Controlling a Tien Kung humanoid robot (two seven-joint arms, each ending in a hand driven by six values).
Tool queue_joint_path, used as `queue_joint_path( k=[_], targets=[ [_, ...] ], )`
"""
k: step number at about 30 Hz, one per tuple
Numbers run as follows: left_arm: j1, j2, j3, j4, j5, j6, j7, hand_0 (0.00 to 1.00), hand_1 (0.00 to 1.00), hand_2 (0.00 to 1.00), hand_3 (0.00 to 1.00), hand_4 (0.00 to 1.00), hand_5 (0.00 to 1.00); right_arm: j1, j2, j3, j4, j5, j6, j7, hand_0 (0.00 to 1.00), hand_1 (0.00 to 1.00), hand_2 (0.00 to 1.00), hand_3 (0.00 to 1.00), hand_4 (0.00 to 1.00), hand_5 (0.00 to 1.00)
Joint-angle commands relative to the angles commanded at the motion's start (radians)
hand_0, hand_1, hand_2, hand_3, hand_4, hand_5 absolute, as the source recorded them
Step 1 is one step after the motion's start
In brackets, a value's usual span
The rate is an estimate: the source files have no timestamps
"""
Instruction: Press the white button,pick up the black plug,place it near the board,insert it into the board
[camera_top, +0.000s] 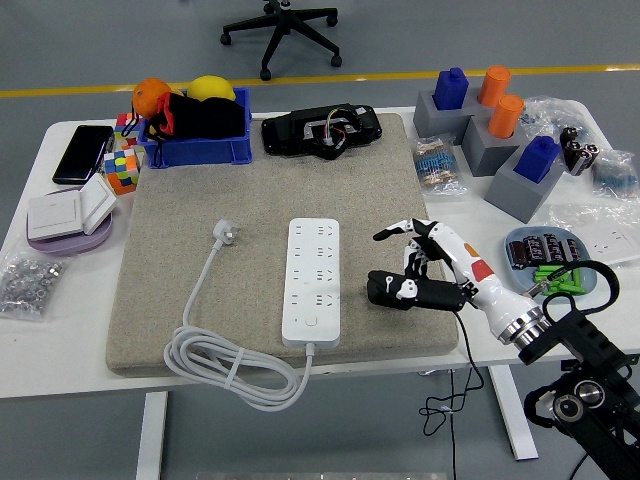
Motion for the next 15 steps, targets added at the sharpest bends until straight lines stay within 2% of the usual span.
queue_joint_path(
  k=[3,5,6,10,15],
  targets=[
    [0.001,0.000,-0.001,0.000,-0.003,0.001,0.000,0.468,0.496,0.511,0.579,0.572,0.276,0.018,-0.001,-0.038,-0.010,0.005,0.004,-0.013,0.002,0.002,0.115,0.636,0.451,0.139],
    [0.002,0.001,-0.003,0.000,-0.006,0.001,0.000,0.468,0.496,0.511,0.579,0.572,0.276,0.050,-0.002,-0.096,-0.033,0.006,0.007,-0.030,0.002,0.002,0.115,0.636,0.451,0.139],
    [0.002,0.001,-0.003,0.000,-0.006,0.001,0.000,0.467,0.496,0.510,0.578,0.573,0.279,0.057,-0.002,-0.112,-0.038,0.003,0.008,-0.035,0.002,0.002,0.121,0.631,0.275,0.002],
    [-0.001,0.003,0.001,0.000,0.004,0.000,0.002,0.467,0.496,0.510,0.578,0.573,0.279,0.114,0.001,-0.198,-0.069,-0.025,0.015,-0.082,0.002,0.002,0.121,0.631,0.275,0.002],
    [0.000,0.007,0.003,0.000,0.007,-0.002,0.004,0.467,0.496,0.510,0.578,0.572,0.279,0.173,0.008,-0.277,-0.085,-0.100,-0.021,-0.130,0.002,0.002,0.118,0.635,0.248,0.002]
  ],
)
